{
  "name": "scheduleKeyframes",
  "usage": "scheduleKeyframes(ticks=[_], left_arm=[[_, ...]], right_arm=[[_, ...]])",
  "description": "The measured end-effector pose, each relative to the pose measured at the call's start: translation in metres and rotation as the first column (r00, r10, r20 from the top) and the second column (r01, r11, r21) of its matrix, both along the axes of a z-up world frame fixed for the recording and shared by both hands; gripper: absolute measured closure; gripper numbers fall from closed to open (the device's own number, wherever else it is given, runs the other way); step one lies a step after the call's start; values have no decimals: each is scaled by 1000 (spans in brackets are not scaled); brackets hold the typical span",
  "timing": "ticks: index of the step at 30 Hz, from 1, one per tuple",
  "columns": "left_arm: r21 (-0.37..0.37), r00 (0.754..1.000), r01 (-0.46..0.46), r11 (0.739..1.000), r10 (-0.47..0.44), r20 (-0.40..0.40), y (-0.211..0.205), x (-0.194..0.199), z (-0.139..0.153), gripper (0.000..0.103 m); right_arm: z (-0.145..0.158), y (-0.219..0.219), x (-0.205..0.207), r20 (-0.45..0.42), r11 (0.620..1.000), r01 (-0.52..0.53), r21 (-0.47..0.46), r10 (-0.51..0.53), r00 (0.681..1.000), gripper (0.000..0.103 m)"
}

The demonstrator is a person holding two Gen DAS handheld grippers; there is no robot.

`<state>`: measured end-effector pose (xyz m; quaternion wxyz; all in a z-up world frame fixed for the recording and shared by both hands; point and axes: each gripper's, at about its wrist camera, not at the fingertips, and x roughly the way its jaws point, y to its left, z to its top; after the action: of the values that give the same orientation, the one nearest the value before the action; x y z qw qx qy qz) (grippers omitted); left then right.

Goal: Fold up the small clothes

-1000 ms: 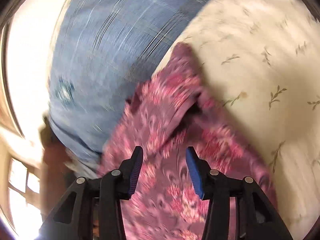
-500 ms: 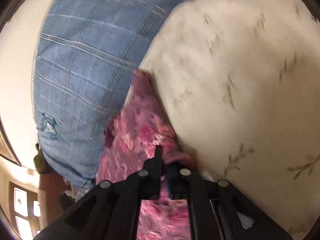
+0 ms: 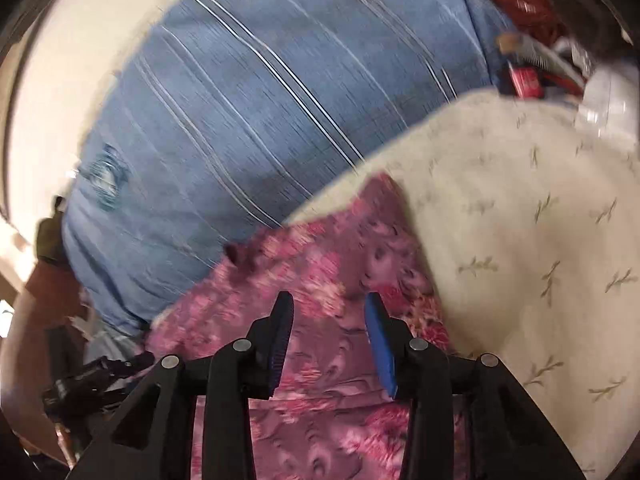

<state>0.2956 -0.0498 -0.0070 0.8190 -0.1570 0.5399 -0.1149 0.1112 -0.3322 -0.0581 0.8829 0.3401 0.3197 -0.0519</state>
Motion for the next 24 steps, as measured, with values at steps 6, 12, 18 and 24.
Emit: scheduleKeyframes(ticks=[6,12,18,24], left_arm=[[45,997,43,998,-46,61,-10,-5,-20,36],[-94,999,-35,995,37,21,58,8,2,36],[172,977,-209,963,199,73,174,49,28,36],[438,980,-182,881,198,9,246,87,22,36]], right_arm=[[-26,21,2,27,981,-16,-194,22,999,59],[-24,24,5,27,978,-17,-208,24,999,58],[-24,26,4,16,971,-33,-238,37,999,54],[-24,29,6,16,967,-45,-249,50,999,49]])
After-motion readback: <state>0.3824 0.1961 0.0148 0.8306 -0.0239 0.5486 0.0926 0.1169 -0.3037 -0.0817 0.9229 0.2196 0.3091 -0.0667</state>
